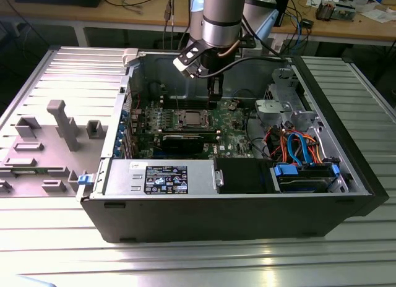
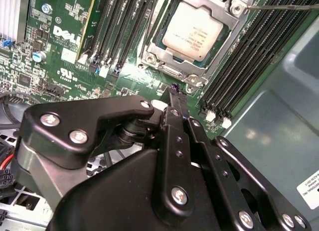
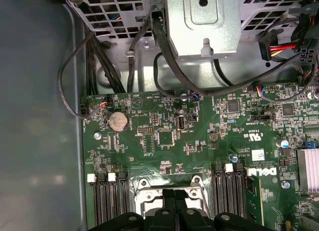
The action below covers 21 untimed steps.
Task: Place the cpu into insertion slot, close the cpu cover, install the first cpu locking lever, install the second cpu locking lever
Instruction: 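Close the cpu cover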
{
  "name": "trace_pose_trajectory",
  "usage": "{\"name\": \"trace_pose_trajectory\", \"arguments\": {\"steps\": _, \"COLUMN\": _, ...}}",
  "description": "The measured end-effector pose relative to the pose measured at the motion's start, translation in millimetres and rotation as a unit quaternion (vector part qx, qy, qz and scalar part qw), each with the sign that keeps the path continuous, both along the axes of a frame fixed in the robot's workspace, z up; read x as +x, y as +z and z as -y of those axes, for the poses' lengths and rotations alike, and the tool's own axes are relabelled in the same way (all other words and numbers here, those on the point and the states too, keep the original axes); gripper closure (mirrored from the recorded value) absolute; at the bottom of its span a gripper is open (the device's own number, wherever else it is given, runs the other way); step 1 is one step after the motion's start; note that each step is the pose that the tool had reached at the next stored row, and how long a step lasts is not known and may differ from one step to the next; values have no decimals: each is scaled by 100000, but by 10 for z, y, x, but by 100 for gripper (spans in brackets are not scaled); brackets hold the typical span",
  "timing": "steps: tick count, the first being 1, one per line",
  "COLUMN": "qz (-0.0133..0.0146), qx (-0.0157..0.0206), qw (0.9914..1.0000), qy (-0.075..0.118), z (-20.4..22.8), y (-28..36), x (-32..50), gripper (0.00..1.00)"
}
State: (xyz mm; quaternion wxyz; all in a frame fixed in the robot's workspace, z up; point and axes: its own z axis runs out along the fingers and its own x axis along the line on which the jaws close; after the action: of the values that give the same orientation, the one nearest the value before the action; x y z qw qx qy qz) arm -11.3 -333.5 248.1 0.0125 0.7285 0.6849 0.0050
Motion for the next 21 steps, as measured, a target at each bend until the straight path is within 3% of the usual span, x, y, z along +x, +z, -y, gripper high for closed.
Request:
{"name": "trace_pose_trajectory", "arguments": {"steps": 4, "qz": 5, "qx": 41, "qw": 100000, "qy": 169, "z": 3, "y": -5, "x": -66, "gripper": 89}}
{"name": "trace_pose_trajectory", "arguments": {"steps": 7, "qz": -5, "qx": 61, "qw": 99999, "qy": 435, "z": 14, "y": -33, "x": -210, "gripper": 89}}
{"name": "trace_pose_trajectory", "arguments": {"steps": 11, "qz": -5, "qx": 151, "qw": 99997, "qy": 737, "z": 18, "y": -81, "x": -316, "gripper": 89}}
{"name": "trace_pose_trajectory", "arguments": {"steps": 16, "qz": -5, "qx": 171, "qw": 99990, "qy": 1423, "z": 18, "y": -129, "x": -427, "gripper": 89}}
{"name": "trace_pose_trajectory", "arguments": {"steps": 21, "qz": 1, "qx": 250, "qw": 99984, "qy": 1770, "z": 18, "y": -154, "x": -466, "gripper": 89}}
